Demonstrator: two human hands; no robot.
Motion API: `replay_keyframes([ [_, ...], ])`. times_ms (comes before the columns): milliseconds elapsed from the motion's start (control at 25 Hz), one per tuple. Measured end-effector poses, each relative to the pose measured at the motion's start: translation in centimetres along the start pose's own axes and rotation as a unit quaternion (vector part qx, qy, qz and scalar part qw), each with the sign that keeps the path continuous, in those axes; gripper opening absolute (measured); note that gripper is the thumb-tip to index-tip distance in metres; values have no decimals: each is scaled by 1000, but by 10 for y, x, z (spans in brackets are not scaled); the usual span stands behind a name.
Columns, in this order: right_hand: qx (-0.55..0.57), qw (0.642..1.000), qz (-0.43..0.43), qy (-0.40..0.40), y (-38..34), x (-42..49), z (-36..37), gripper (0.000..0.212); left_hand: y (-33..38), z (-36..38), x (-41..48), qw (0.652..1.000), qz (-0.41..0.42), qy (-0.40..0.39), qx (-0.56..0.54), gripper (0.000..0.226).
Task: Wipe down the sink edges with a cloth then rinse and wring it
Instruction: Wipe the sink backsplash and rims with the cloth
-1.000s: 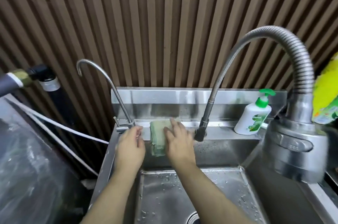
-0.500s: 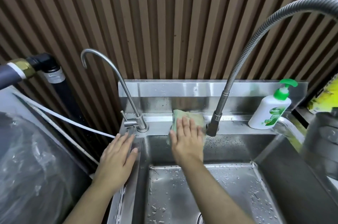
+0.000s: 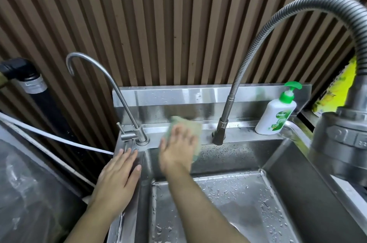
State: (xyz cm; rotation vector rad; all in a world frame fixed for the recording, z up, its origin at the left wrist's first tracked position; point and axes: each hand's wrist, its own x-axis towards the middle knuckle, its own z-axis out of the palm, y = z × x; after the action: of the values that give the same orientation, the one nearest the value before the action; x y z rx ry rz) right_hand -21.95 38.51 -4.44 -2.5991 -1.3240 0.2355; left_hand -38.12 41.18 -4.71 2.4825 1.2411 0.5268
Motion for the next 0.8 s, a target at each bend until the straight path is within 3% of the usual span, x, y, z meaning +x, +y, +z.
replay_keyframes([
  [120,-2,989,-147,-24,-2,-1,2,54,0,2,1,1000,5,6,-9,82],
  [160,-8,990,-142,-10,18,6,-1,54,-1,2,1,1000,5,5,-13,82],
  [240,2,999,-32,13,55,12,-11,55,-1,3,0,1000,3,4,-19,82],
  [320,19,996,82,19,52,12,-13,56,-3,4,1,1000,6,9,-13,81],
  [360,6,996,90,27,35,12,-10,58,-3,5,2,1000,7,12,-10,80],
  [480,-2,1000,-19,1,2,5,-1,58,-6,7,3,1000,4,13,-8,79],
  [560,-16,995,-94,13,37,5,-8,56,-6,7,4,1000,3,11,-6,78],
  [720,9,1000,7,8,70,6,-16,57,0,7,3,1000,-1,6,-4,79],
  [800,-32,998,-50,1,31,3,-9,57,0,5,2,1000,2,1,3,83],
])
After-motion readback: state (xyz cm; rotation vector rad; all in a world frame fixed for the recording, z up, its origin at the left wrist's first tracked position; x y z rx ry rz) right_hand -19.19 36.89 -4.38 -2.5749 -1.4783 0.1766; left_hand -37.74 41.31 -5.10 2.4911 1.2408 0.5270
